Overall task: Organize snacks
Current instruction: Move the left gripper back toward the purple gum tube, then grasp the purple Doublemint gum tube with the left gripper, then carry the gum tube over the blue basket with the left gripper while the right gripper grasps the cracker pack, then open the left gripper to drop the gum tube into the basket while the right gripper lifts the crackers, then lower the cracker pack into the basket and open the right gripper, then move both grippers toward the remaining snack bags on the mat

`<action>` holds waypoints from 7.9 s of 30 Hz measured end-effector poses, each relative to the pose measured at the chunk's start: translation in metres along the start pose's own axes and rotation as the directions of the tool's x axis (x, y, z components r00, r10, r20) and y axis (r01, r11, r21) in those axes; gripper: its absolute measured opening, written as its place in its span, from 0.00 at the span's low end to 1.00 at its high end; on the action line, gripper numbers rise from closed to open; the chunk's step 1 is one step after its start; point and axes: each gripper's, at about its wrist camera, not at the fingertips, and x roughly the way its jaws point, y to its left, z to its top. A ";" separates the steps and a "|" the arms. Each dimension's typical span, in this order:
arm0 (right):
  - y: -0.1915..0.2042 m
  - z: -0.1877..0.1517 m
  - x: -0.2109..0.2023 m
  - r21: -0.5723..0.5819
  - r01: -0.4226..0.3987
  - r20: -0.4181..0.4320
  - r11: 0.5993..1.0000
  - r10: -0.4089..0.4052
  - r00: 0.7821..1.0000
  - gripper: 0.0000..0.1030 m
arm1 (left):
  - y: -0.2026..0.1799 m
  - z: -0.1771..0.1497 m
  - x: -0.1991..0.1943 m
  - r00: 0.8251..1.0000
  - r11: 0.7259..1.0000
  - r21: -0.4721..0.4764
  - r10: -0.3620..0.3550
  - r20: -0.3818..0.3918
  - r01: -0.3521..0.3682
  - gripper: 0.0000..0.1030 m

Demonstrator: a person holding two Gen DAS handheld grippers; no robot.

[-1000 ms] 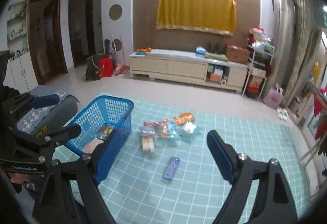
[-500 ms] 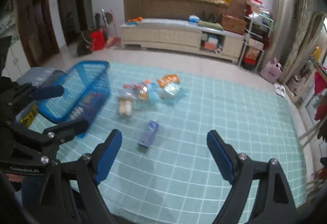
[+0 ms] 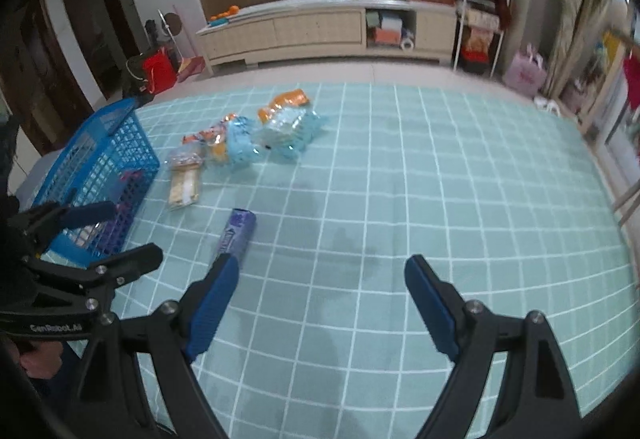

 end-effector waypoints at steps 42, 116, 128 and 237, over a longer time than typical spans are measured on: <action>-0.019 0.016 0.063 0.038 -0.042 -0.154 0.998 0.048 0.987 0.85 | 0.005 0.009 0.083 0.983 1.000 -0.013 -0.024 -0.182 0.022 0.18; 0.180 0.041 0.078 -0.149 -0.235 -0.228 0.960 0.198 0.953 0.46 | 0.209 -0.028 -0.051 0.991 0.978 -0.162 0.130 -0.005 -0.129 0.46; 0.215 0.061 -0.009 -0.201 -0.247 -0.108 0.948 0.229 0.967 0.46 | 0.204 -0.040 -0.127 0.974 0.985 -0.107 0.152 0.166 -0.135 0.74; -0.006 0.169 0.148 -0.021 -0.089 -0.278 0.996 0.080 0.957 0.86 | 0.131 0.132 0.128 0.976 0.924 -0.372 0.009 -0.217 -0.091 0.79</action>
